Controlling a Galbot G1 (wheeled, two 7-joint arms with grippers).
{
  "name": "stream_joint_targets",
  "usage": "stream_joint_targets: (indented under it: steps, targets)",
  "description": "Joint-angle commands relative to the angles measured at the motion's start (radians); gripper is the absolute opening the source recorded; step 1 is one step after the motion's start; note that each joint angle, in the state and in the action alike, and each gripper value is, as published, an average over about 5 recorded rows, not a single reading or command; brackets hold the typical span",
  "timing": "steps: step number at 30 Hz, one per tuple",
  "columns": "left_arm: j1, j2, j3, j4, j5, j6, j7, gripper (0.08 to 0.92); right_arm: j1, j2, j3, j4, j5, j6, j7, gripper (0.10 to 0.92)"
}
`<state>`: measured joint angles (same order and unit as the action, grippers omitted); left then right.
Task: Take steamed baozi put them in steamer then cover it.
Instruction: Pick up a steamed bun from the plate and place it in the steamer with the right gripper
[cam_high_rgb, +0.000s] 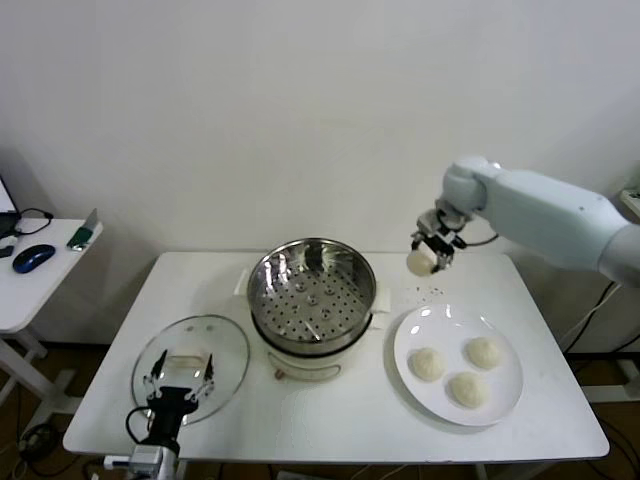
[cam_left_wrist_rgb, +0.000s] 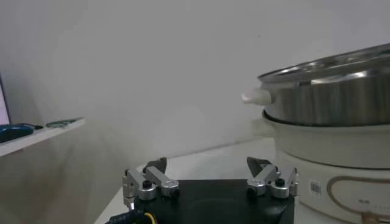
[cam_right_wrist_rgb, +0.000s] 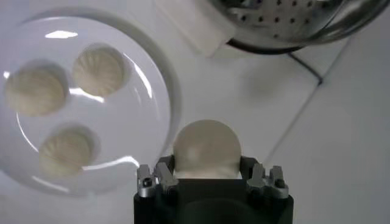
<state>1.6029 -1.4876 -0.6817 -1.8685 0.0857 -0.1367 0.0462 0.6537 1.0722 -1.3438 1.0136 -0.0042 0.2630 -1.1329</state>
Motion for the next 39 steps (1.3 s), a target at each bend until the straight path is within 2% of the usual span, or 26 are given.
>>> stream_joint_targets:
  steps: [1,11,19,39]
  targets:
    - [0.004,0.0,-0.001,-0.004,0.001,0.001,-0.001,0.823,0.162,0.228,-0.035,-0.017,-0.061,0.24,-0.01,0.687]
    - [0.011,0.006,0.002,-0.006,0.005,-0.001,-0.001,0.823,-0.007,0.392,0.062,-0.021,-0.262,0.309,-0.004,0.687]
    - [0.015,0.005,0.003,-0.011,0.013,-0.002,-0.003,0.823,-0.174,0.435,0.139,-0.063,-0.448,0.342,0.007,0.687]
    - [0.02,0.006,-0.005,0.013,0.01,-0.013,-0.008,0.823,-0.284,0.474,0.176,-0.18,-0.559,0.358,0.008,0.699]
